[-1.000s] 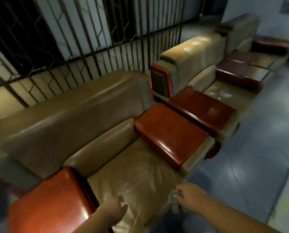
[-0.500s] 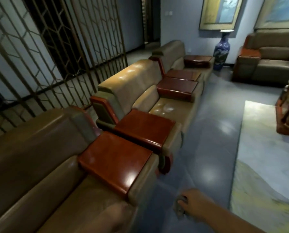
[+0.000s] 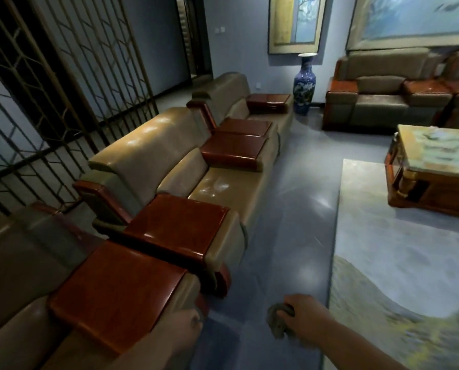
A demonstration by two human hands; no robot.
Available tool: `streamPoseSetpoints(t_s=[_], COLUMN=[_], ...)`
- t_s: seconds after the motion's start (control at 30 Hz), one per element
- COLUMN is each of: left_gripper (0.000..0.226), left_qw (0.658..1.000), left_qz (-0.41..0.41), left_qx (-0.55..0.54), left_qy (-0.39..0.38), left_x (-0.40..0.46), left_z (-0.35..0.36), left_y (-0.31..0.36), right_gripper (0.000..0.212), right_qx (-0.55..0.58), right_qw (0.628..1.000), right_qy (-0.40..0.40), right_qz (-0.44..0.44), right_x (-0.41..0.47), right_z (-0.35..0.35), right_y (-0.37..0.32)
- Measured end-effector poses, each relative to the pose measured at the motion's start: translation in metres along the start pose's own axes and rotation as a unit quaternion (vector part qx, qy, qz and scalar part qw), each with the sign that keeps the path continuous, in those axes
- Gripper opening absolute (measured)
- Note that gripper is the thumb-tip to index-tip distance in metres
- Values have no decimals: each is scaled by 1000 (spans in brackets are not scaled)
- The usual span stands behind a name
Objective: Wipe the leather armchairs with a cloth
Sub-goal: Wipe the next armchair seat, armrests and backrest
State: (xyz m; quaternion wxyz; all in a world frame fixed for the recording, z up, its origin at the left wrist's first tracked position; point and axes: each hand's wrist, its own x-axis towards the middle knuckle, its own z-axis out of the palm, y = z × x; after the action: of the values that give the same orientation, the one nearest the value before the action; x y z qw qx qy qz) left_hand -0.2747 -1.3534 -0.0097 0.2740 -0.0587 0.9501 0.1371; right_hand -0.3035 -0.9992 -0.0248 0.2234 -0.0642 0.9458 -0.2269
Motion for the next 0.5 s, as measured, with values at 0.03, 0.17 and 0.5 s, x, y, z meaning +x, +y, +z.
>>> streamPoseSetpoints(t_s=[0.03, 0.17, 0.5], left_gripper=[33, 28, 28], left_qw=[1000, 999, 993], left_qz=[5, 29, 85], left_qx=[-3, -11, -42], left_qy=[7, 18, -74], left_x=[12, 60, 249], left_z=[-8, -31, -82], left_y=[8, 55, 160], right_gripper=[27, 10, 30], right_qx=[12, 58, 33], right_qw=[1000, 998, 995], right_qy=[1, 19, 12], right_qz=[7, 13, 91], right_x=[4, 26, 152], right_z=[-7, -33, -143], right_y=[5, 25, 84])
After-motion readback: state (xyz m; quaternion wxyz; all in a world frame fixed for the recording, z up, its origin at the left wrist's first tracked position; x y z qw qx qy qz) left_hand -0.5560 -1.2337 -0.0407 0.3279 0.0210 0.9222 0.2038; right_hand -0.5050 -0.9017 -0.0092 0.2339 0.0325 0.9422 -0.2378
